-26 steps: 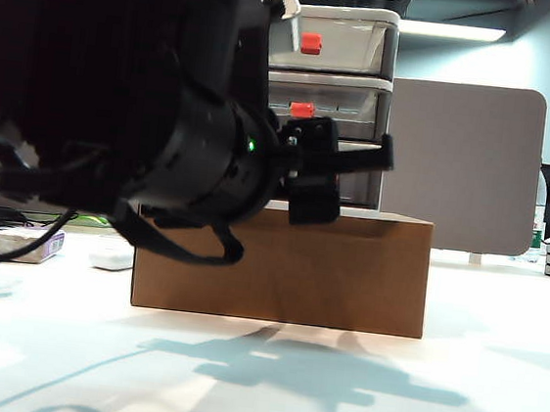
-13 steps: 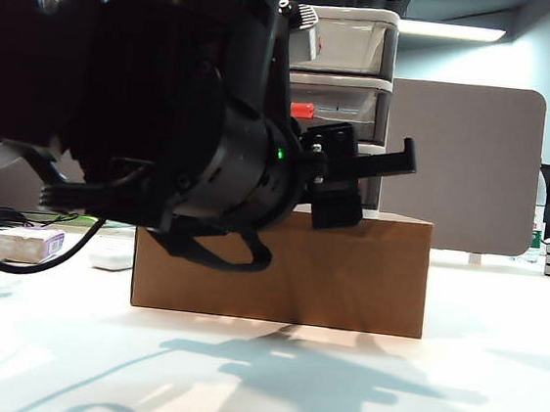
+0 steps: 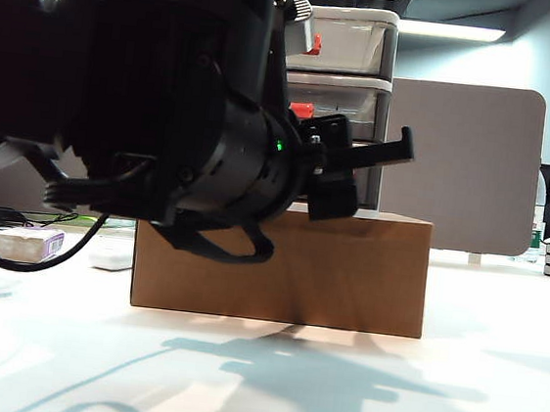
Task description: Open the third layer of the drawer on the table, pick up the transparent tape on the table and put it in, and finally close the drawer.
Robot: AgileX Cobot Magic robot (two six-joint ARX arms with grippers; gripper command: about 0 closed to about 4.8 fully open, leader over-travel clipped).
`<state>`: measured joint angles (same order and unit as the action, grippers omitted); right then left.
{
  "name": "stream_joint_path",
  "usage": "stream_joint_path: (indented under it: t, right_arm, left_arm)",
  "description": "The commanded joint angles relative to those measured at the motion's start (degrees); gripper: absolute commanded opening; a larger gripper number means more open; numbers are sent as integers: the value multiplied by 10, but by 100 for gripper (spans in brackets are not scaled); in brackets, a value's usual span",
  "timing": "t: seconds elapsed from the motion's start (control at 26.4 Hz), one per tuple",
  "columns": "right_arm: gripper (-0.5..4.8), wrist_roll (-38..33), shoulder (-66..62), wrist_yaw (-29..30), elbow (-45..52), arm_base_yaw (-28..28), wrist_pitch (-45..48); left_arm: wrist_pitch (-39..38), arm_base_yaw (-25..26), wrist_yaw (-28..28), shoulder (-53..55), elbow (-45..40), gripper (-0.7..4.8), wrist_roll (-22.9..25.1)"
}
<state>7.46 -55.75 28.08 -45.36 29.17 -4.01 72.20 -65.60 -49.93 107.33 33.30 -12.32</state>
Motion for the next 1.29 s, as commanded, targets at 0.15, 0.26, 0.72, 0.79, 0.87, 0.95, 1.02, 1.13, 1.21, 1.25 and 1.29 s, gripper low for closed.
stream_joint_path:
  t: [0.15,0.26,0.72,0.79,0.87,0.95,1.02,1.13,1.21,1.25,1.29]
  right_arm:
    - [-5,3,1,0,-3,1,3]
    - [-5,3,1,0,-3,1,-2]
    - [-5,3,1,1,-3,1,-3]
    - [-5,3,1,1,-3,1,-3]
    - [-5,3,1,1,-3,1,-3]
    - [-5,3,1,1,-3,1,-3]
    - [-5,3,1,1,-3,1,-3]
    - [-5,3,1,1,-3,1,-3]
    - [-5,3,1,1,-3,1,-5]
    - [-5,3,1,1,-3,1,-5]
    - [-5,3,1,1,-3,1,-5]
  left_arm:
    - [20,-1,3,-1,2,206,37]
    - [38,-1,5,-1,2,205,61]
    - [37,0,24,-1,2,172,63]
    - [37,0,24,-1,2,171,63]
    - [37,0,22,-1,2,169,63]
    - [37,1,22,-1,2,160,63]
    - [37,1,21,-1,2,143,63]
    - [37,1,19,-1,2,143,63]
    - [37,1,8,-1,2,143,64]
    - [37,1,7,-1,2,143,63]
    - [37,1,6,-1,2,143,64]
